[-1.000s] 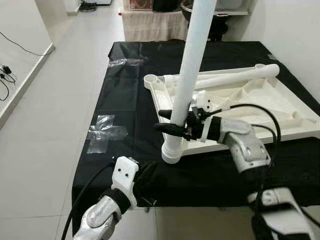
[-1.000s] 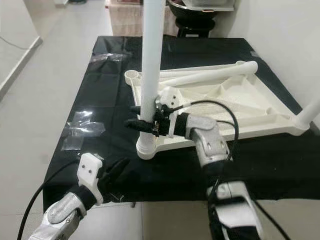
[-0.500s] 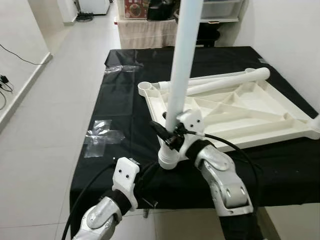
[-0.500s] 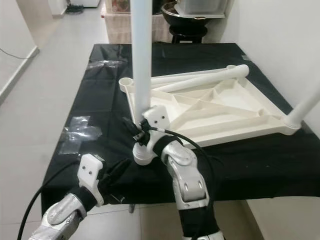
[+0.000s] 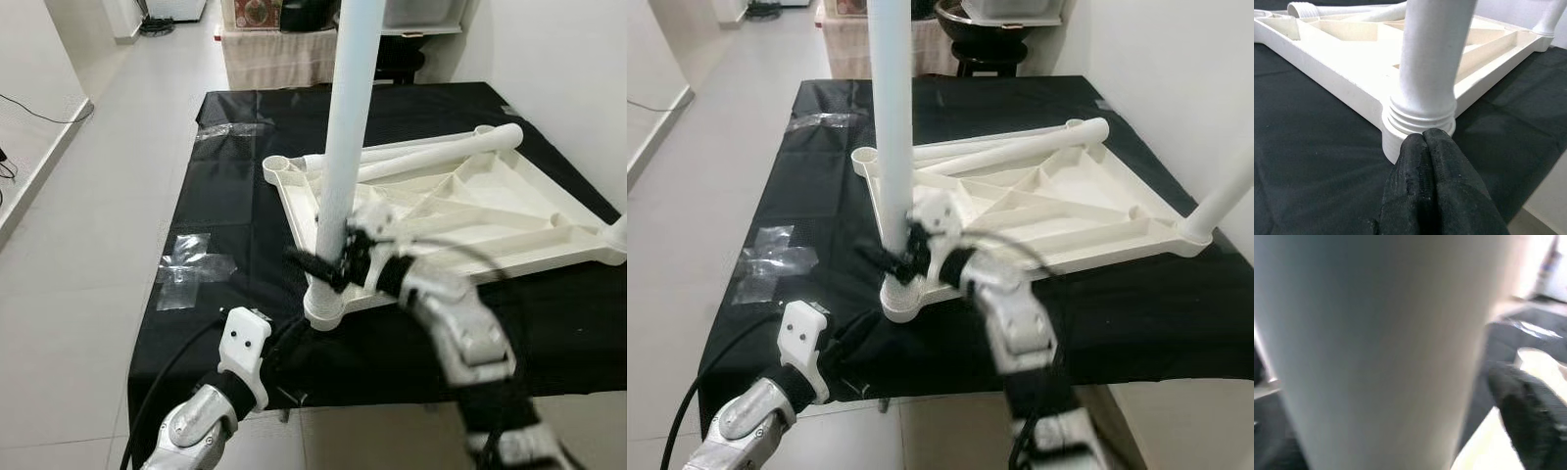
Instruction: Building children table
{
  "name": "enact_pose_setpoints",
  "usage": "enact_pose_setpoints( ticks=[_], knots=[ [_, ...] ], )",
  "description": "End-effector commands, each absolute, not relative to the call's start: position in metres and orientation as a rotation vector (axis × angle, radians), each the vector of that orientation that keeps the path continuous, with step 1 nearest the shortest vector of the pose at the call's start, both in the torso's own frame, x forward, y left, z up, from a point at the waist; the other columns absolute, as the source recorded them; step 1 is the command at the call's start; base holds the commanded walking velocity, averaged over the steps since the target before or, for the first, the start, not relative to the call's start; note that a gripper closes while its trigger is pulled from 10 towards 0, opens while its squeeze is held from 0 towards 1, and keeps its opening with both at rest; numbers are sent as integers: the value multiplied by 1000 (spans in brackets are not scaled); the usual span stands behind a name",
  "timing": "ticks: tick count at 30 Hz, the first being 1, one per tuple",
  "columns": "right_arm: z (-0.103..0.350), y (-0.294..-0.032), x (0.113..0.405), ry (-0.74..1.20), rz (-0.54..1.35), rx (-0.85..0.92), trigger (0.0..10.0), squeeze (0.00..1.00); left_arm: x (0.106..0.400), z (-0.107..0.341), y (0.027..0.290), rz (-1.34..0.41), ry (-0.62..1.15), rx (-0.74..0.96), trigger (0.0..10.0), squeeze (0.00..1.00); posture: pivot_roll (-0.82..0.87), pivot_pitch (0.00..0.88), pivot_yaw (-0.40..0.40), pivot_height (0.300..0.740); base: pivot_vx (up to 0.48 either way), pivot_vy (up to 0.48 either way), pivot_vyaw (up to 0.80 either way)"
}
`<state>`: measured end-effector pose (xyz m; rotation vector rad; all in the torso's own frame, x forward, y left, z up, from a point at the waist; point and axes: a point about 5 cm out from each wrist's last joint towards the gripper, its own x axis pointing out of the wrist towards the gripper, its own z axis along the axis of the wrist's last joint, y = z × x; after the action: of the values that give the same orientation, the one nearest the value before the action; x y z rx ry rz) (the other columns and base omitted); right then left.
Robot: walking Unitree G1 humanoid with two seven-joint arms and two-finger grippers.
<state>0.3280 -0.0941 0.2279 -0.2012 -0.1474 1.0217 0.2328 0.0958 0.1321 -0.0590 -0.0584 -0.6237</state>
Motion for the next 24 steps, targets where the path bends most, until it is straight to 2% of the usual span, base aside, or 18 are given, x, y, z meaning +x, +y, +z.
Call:
enact_pose_setpoints(
  ticks=[1,2,3,7,11,15,16,24],
  knots=[
    [221,-92,330,-121,1107,-223,10000,737,232,126,96,-632,-26,-68,10000,0,70,148,-20,740,0,0,0],
    [221,-92,330,-121,1107,-223,10000,737,232,126,96,-632,-26,-68,10000,0,70,148,-20,740,0,0,0],
    [217,-95,335,-91,1144,-269,10000,0,231,126,96,-630,-26,-68,10000,0,81,149,-23,740,0,0,0],
    [213,-96,337,-56,1208,-275,10000,0,231,126,96,-627,-26,-67,10000,0,86,149,-21,740,0,0,0],
    [213,-101,343,-29,1303,-188,10000,0,230,126,96,-629,-25,-67,10000,0,90,151,-22,740,0,0,0],
    [212,-103,347,-13,1320,-152,10000,0,229,126,96,-631,-24,-68,10000,0,91,152,-22,740,0,0,0],
    [211,-104,350,-11,1325,-145,0,0,229,126,95,-632,-24,-68,10000,0,95,153,-23,740,0,0,0],
    [209,-110,353,-10,1348,-123,0,0,227,126,94,-629,-23,-68,10000,0,98,161,-22,740,0,0,0]
  ],
)
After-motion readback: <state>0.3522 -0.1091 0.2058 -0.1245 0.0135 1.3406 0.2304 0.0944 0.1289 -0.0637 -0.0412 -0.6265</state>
